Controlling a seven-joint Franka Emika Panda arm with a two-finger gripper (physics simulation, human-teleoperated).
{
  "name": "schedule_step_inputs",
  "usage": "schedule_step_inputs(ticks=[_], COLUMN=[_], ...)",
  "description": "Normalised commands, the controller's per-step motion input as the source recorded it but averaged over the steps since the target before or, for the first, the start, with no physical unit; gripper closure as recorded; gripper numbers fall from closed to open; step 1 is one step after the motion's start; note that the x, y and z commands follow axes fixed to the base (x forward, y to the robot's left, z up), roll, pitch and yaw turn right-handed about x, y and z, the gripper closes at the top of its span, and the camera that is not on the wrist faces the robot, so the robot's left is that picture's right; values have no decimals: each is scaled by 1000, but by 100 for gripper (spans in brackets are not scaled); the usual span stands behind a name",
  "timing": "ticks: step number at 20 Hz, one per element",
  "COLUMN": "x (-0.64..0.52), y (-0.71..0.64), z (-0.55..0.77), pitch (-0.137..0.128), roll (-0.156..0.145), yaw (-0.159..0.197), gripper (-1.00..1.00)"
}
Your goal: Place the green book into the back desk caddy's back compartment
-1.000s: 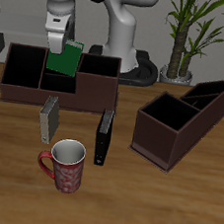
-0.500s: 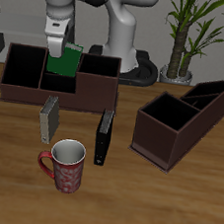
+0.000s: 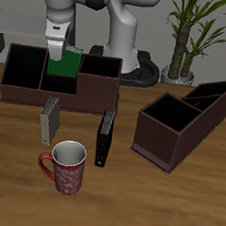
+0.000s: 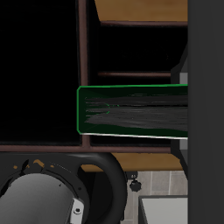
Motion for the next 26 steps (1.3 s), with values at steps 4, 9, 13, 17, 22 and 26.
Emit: schedule_step_inputs(ticks=[4,9,13,17,22,26], x=[-122,-29,-41,-112,-73,16], y=[48,1,21,47,120,32], z=[-80,-71,-127,-154,-187,-202], pitch=[25,11,22,33,40,45], roll=[7,0,6,-1,19,-1], yaw=[22,13,-6,-4,29,12], gripper=[100,100,100,100,100,100])
